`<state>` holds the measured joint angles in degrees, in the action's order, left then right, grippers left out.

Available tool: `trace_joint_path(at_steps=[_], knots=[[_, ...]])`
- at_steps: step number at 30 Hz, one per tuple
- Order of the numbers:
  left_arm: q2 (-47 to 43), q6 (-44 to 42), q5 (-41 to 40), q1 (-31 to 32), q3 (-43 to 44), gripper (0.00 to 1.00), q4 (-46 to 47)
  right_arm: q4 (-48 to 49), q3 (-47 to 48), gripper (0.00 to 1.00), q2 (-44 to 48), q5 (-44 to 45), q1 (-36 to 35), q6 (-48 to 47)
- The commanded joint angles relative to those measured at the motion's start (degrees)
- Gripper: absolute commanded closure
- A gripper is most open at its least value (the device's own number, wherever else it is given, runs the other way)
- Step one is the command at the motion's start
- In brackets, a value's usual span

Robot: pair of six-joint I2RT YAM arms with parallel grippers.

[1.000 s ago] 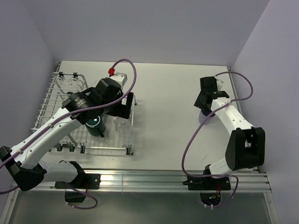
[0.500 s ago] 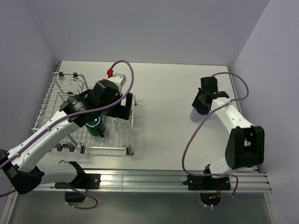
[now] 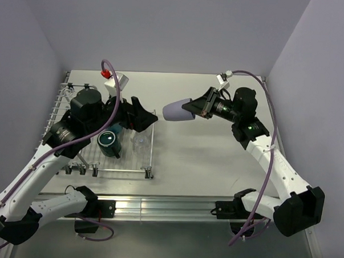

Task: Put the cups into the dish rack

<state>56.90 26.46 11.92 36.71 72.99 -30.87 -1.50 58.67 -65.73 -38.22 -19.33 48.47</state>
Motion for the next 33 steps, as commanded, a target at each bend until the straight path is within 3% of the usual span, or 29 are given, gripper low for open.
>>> trace_joint_path(at_steps=[1, 5, 16, 26, 29, 31, 33], knots=[[0.84, 0.7, 7.66, -0.76, -0.39, 0.01, 6.87, 21.24, -3.82, 1.0, 1.49, -12.47, -0.44, 13.82], [0.31, 0.17, 9.08, -0.85, -2.32, 0.01, 11.0, 37.92, -6.64, 1.0, 0.78, -15.74, -1.49, 25.94], [1.98, -1.5, 9.96, -0.94, -2.68, 0.01, 13.03, 55.97, -10.33, 1.0, -0.97, -18.03, -3.17, 38.36], [1.1, -0.44, 15.41, -0.94, -4.88, 0.01, 16.81, 80.31, -12.36, 1.0, -8.61, -17.86, -4.48, 54.53], [1.02, -0.09, 16.11, -0.94, -5.31, 0.04, 17.07, 81.39, -12.18, 1.0, -9.41, -17.33, -5.19, 55.16], [0.93, 0.26, 17.16, -0.85, -5.49, 0.11, 17.51, 80.69, -12.27, 1.0, -9.24, -16.98, -5.63, 54.02], [0.93, 0.61, 17.34, -0.85, -5.49, 0.24, 17.6, 79.2, -12.18, 1.0, -8.8, -16.63, -5.72, 53.14]])
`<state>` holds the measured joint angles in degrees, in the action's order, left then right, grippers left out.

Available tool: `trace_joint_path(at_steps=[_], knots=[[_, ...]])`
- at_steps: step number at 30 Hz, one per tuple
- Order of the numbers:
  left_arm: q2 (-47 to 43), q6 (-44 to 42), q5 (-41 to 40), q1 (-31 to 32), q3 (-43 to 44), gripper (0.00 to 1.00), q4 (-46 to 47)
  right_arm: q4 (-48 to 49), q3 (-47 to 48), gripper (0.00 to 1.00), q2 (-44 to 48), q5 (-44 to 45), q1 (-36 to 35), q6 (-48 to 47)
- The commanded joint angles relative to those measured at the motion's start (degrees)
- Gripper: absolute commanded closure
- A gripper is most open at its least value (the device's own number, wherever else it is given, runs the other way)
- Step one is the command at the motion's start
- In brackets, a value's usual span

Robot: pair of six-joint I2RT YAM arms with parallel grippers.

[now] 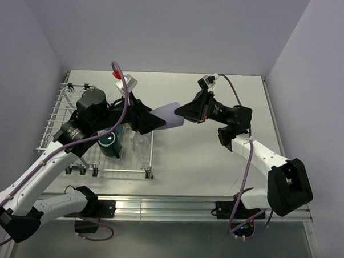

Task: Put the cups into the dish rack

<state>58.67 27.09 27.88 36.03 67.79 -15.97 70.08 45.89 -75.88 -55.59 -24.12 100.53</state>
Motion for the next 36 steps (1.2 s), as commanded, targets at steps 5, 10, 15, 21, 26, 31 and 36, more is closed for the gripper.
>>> trace_joint_path(at_steps=[5, 10, 15, 21, 26, 31, 36], knots=[[-1.28, 0.24, 1.65, -0.17, 0.24, 0.81, 1.38, 3.31, 0.96, 1.0, 2.31, 1.19, -1.54, -2.35], [-2.77, 0.42, 0.6, -0.17, 1.55, 1.0, -0.55, -10.18, 1.13, 0.85, 5.21, 2.33, -1.63, -11.72], [-3.92, 0.07, -1.94, -0.17, 3.49, 1.0, -3.71, -26.64, 3.15, 0.67, 9.95, 5.58, -1.63, -24.47], [-4.88, -0.81, -7.03, -0.17, 7.52, 1.0, -10.46, -48.17, 6.92, 0.58, 14.08, 12.25, -1.28, -37.83], [-5.06, -1.08, -13.89, -0.17, 11.31, 1.0, -21.89, -67.68, 10.53, 0.57, 16.11, 22.08, 0.04, -46.99], [-3.22, -1.43, -22.33, -0.17, 17.02, 1.0, -39.12, -82.27, 14.75, 0.56, 15.41, 30.89, 0.92, -56.14], [-3.74, -0.11, -26.82, -0.26, 16.5, 1.0, -49.67, -86.16, 16.86, 0.55, 14.09, 34.32, 0.92, -60.0]])
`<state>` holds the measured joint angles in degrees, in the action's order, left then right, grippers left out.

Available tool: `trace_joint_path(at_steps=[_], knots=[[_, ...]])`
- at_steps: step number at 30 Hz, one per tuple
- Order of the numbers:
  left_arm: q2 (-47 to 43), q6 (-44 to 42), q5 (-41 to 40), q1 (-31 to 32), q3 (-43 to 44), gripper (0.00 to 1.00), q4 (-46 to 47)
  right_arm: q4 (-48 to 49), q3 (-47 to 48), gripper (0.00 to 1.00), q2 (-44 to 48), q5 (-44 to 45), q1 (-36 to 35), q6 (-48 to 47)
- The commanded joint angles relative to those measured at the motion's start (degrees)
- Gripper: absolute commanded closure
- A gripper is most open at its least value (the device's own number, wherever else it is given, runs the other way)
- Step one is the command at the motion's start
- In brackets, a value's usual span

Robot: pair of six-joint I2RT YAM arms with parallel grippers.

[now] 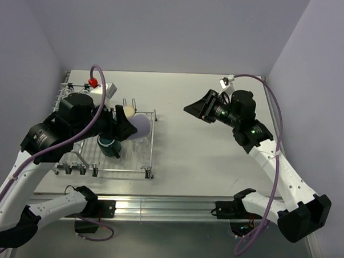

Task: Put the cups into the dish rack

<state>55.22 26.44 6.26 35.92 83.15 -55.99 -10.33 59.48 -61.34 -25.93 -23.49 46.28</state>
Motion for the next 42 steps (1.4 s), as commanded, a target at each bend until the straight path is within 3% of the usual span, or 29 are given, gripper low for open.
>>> trace_joint_path(at_steps=[1, 10, 42], knots=[[-0.38, 0.63, -5.73, -0.06, 0.7, 1.0, -10.71, -6.71, 3.36, 0.55, -0.97, 5.1, 0.28, -6.2], [-0.47, 0.81, -8.55, 1.43, -7.3, 1.0, -14.33, -10.33, 4.77, 0.55, -2.82, 8.79, 0.37, -10.16], [14.82, 3.89, -19.36, 5.39, -6.69, 1.0, -15.55, -10.15, 2.22, 0.55, -5.28, 8.09, 0.99, -13.67]])
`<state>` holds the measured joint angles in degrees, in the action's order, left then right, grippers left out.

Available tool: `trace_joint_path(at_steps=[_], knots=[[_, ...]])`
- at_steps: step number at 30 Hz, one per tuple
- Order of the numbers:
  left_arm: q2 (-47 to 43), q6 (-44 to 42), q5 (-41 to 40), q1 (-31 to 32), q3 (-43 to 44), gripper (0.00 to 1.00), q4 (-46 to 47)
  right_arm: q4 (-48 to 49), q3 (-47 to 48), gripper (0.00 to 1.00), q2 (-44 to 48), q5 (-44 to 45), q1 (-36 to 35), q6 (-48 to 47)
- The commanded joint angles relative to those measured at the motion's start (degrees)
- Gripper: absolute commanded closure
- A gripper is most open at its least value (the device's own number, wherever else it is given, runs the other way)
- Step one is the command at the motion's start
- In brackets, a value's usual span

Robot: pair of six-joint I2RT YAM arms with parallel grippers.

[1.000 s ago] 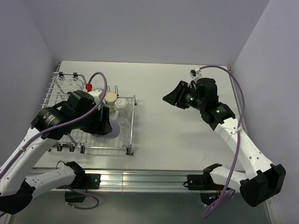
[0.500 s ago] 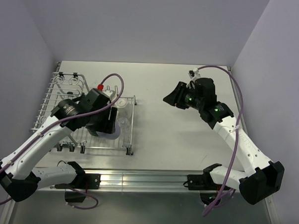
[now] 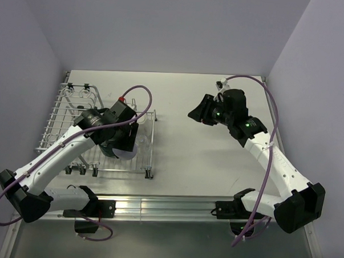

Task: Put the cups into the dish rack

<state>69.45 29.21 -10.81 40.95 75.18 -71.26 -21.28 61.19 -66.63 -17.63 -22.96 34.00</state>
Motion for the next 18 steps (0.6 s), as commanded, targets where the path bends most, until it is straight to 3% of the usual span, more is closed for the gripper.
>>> trace_joint_path(at_steps=[1, 18], knots=[[0.86, 1.2, -2.55, 0.36, 1.29, 1.0, -0.19, 0.8, 0.51, 0.55, 0.01, -0.21, 0.46, -1.39], [5.78, 1.29, -3.08, 1.33, 0.5, 0.98, 0.25, 0.97, 0.07, 0.55, -0.08, -1.18, 0.55, -1.48]])
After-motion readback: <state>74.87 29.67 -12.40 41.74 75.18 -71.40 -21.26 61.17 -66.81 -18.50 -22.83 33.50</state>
